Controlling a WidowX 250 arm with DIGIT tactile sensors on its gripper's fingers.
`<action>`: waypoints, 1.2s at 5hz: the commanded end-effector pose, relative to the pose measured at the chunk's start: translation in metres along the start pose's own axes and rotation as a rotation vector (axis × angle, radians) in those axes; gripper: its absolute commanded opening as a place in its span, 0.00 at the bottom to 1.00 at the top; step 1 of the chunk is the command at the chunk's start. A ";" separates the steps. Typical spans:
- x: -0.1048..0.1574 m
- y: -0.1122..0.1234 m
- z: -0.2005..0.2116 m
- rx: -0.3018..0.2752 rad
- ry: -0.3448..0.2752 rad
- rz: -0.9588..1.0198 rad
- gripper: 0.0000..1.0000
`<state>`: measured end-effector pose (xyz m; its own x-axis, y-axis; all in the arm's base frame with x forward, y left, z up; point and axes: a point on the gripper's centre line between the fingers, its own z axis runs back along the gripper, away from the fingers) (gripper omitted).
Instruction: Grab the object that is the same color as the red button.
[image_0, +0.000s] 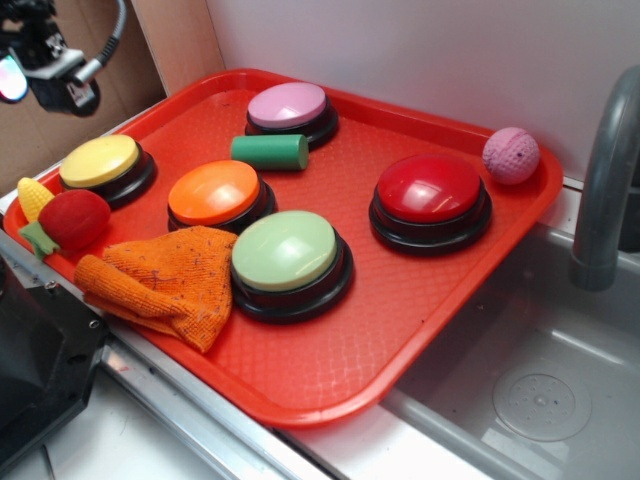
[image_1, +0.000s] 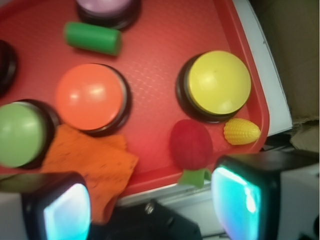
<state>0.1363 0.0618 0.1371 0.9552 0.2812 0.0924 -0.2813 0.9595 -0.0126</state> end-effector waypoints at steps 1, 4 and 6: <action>0.004 0.031 -0.051 0.036 -0.059 0.078 1.00; -0.002 0.053 -0.096 0.083 0.024 0.117 1.00; -0.005 0.053 -0.112 0.047 0.019 0.132 1.00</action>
<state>0.1289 0.1072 0.0221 0.9166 0.3958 0.0559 -0.3972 0.9176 0.0164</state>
